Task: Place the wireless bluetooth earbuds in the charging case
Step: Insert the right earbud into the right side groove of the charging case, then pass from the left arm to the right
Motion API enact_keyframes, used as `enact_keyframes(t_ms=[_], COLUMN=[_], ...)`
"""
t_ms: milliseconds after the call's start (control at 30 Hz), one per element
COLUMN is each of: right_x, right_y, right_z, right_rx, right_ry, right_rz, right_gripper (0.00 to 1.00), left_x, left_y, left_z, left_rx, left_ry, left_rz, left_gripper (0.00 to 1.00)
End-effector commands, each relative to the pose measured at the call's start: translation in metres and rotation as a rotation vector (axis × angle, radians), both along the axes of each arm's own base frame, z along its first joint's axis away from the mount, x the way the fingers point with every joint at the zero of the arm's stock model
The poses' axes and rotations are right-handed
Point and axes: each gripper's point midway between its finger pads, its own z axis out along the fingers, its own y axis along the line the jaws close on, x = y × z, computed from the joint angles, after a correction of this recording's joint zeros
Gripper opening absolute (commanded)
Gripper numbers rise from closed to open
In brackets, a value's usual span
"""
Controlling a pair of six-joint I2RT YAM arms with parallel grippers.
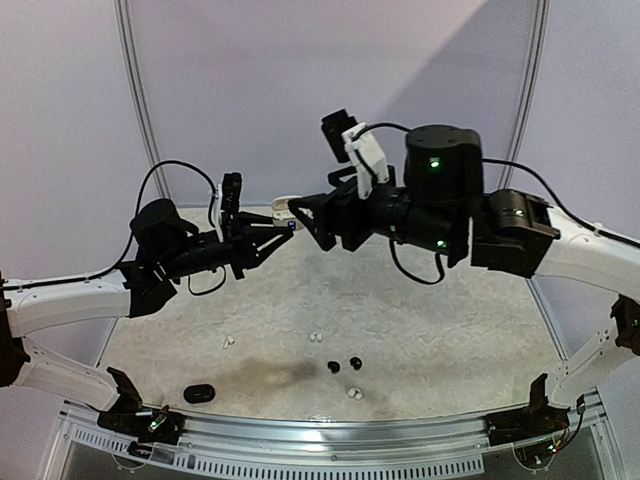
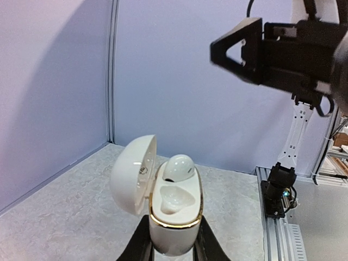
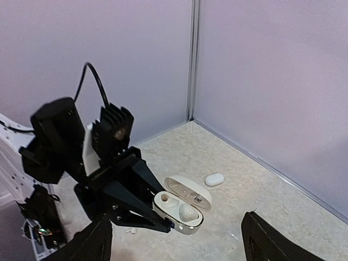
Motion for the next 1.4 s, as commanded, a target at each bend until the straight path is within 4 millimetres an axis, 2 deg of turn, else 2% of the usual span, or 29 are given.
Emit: enact_keyframes(t_ms=[0,67,167,267,333,433,533,700,833,933,1100,1367], right_x=[0.002,0.003,-0.010,-0.017,-0.021,-0.029,-0.032,-0.031,-0.027,-0.025,-0.022,-0.024], right_y=[-0.027,-0.025,-0.017,-0.021,-0.020,-0.015,-0.012,-0.004,0.005,0.011,0.012,0.009], right_z=[0.004,-0.009,-0.022,-0.015,-0.010,-0.005,-0.002,0.009,0.009,0.007,0.009,0.016], right_rx=[0.049,0.073,0.133,0.191,0.191,0.194,0.210,0.257,0.262,0.256,0.270,0.290], right_ry=[0.101,0.180,0.216,0.157,0.102,0.055,0.038,0.024,0.029,0.042,0.037,0.028], right_rz=[0.035,0.103,0.305,0.398,0.432,0.498,0.522,0.542,0.553,0.557,0.546,0.551], right_gripper=[0.85,0.85,0.81,0.68,0.67,0.68,0.66,0.57,0.49,0.47,0.33,0.39], left_x=[0.000,-0.005,-0.019,-0.034,-0.045,-0.053,-0.054,-0.052,-0.054,-0.054,-0.054,-0.054], left_y=[0.004,0.004,0.002,0.000,-0.002,-0.007,-0.010,-0.013,-0.014,-0.014,-0.014,-0.014], left_z=[0.014,0.020,0.034,0.057,0.072,0.084,0.087,0.088,0.088,0.088,0.086,0.086], left_rx=[-0.038,-0.052,-0.071,-0.109,-0.145,-0.162,-0.159,-0.159,-0.157,-0.161,-0.156,-0.158], left_ry=[0.047,0.060,0.045,0.037,0.038,0.051,0.044,0.031,0.016,0.013,0.012,0.010], left_rz=[0.009,-0.030,-0.128,-0.241,-0.320,-0.399,-0.421,-0.420,-0.425,-0.419,-0.422,-0.420], left_gripper=[0.00,0.00,0.00,0.00,0.00,0.00,0.00,0.00,0.00,0.00,0.00,0.00])
